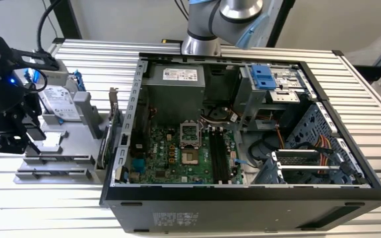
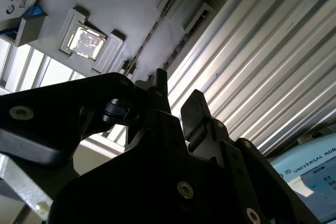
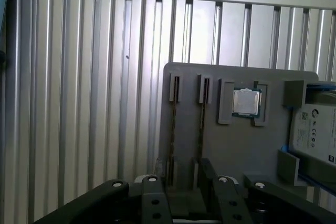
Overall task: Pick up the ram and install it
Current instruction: 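Pick up the ram and move it above insertion slot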
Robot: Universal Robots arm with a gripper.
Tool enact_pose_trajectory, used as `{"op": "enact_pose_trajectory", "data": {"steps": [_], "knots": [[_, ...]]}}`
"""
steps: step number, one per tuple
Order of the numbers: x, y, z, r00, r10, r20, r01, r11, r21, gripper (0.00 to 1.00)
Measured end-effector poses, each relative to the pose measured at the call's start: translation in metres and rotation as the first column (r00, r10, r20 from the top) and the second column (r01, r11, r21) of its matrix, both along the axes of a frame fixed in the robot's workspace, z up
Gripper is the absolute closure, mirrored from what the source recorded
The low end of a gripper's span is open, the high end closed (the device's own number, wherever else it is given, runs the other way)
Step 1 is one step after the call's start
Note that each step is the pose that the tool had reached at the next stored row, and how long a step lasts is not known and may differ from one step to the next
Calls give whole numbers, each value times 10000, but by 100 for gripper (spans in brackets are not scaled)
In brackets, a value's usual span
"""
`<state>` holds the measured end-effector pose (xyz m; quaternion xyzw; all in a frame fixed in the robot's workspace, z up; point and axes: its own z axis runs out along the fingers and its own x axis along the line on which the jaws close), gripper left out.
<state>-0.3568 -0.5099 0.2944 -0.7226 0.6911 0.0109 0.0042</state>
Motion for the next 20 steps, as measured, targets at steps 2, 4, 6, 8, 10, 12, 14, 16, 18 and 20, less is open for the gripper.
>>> {"op": "enact_pose_trajectory", "data": {"steps": [2, 4, 6, 8, 10, 12, 14, 16, 18, 20], "knots": [[0, 0, -3, 10000, 0, 0, 0, 10000, -3, 0], [0, 0, -8, 10000, 0, 0, 0, 10000, -8, 0], [0, 0, -13, 10000, 0, 0, 0, 10000, -14, 0], [0, 0, -19, 10000, 0, 0, 0, 10000, -19, 0], [0, 0, -25, 10000, 0, 0, 0, 10000, -26, 0], [0, 0, -32, 10000, 0, 0, 0, 10000, -32, 0], [0, 0, -38, 10000, 0, -1, 0, 10000, -38, 0], [0, 0, -44, 10000, 0, 0, 0, 10000, -43, 0], [0, 0, -51, 10000, 0, 0, 0, 10000, -47, 0], [0, 0, -60, 10000, 0, 0, 0, 10000, -49, 0]]}}
